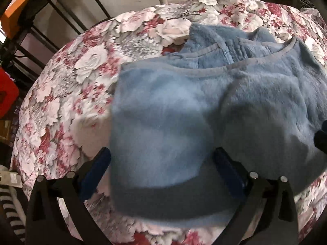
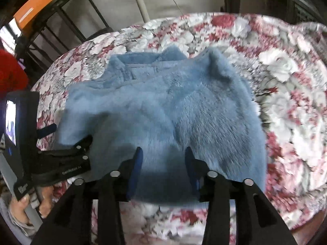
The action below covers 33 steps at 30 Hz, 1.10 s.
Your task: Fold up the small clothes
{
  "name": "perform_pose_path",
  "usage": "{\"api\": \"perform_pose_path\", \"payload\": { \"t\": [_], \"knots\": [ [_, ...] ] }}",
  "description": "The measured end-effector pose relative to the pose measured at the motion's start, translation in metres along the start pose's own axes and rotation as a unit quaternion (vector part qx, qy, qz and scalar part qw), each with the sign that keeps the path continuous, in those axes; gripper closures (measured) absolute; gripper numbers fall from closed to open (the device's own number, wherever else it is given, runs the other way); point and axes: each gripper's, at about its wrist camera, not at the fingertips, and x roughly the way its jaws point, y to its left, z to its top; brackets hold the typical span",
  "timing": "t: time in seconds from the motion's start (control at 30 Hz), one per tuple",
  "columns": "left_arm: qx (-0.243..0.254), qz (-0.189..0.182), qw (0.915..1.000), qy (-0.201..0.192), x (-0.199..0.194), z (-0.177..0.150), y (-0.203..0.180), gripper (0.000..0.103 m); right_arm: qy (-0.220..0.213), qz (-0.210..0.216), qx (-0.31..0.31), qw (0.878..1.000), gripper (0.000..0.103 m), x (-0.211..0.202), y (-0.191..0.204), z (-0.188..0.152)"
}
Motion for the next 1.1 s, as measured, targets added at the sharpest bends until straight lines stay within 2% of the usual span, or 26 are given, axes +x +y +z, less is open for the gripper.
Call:
{"api": "perform_pose_path", "payload": {
  "t": [0.3, 0.37, 0.63, 0.8, 0.97, 1.1],
  "knots": [
    [-0.012, 0.004, 0.9999, -0.012, -0.03, -0.027, 0.013, 0.004, -0.027, -0.01, -0.008, 1.0, 0.044, -0.037, -0.003, -0.021],
    [-0.011, 0.011, 0.9998, -0.011, -0.035, -0.033, 0.015, 0.004, -0.028, -0.016, -0.007, 0.999, 0.038, -0.038, -0.006, -0.025],
    [-0.008, 0.012, 0.9999, -0.004, -0.03, -0.031, 0.018, 0.004, -0.013, -0.024, 0.003, 1.0, 0.038, -0.029, -0.019, -0.028],
    [0.011, 0.015, 0.9998, 0.001, -0.019, -0.028, 0.01, 0.004, 0.001, -0.031, -0.013, 0.999, 0.033, -0.018, -0.018, -0.032],
    [0.033, 0.008, 0.9988, 0.037, 0.009, -0.03, 0.002, 0.004, 0.042, -0.03, -0.023, 0.998, 0.026, 0.006, -0.021, -0.041],
    [0.0, -0.035, 0.9968, 0.072, 0.023, -0.025, 0.012, 0.004, 0.054, -0.011, -0.01, 0.998, 0.024, 0.01, -0.026, -0.043]
  ]
}}
